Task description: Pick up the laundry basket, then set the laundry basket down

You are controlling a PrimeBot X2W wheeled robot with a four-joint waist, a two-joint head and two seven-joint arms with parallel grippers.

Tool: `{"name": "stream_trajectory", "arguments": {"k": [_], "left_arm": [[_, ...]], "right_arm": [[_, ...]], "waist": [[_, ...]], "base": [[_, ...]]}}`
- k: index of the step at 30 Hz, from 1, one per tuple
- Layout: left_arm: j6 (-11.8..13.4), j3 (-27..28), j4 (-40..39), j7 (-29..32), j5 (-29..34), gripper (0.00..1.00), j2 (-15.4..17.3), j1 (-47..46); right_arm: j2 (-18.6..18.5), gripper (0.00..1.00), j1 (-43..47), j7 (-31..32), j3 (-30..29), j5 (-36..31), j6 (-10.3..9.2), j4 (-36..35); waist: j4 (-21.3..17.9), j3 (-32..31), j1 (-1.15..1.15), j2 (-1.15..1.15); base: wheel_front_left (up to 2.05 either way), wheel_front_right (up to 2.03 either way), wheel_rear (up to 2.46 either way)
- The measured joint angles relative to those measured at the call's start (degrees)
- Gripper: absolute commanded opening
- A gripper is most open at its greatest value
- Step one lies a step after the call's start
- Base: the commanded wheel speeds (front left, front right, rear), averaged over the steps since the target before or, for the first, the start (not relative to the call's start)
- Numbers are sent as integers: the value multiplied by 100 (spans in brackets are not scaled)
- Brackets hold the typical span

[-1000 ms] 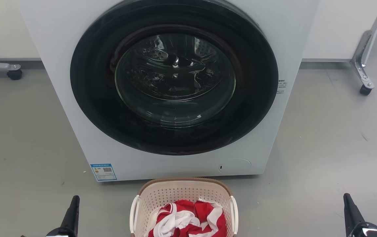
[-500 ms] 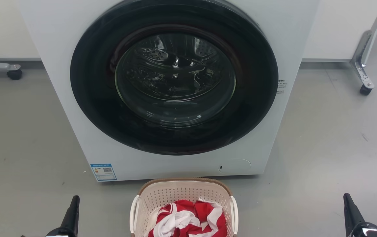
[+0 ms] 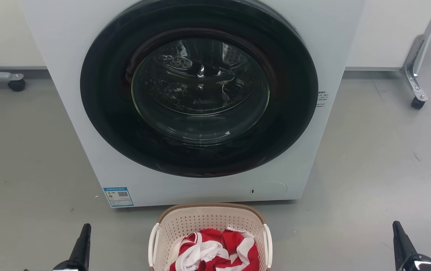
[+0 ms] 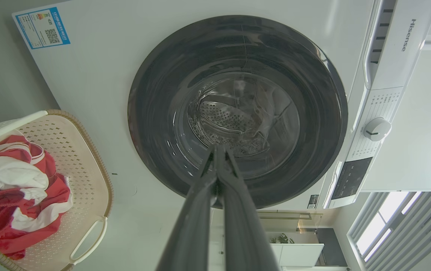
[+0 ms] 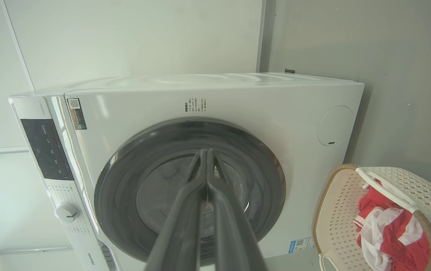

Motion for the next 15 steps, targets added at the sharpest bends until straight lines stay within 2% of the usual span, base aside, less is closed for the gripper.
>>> {"name": "stream_trajectory", "arguments": {"k": [15], "left_arm": [[0,-1,0,0,0,0,-1,0]], "right_arm": [[0,0,0,0,0,1,0,0]], "waist": [[0,0,0,0]], "base": [[0,0,0]]}}
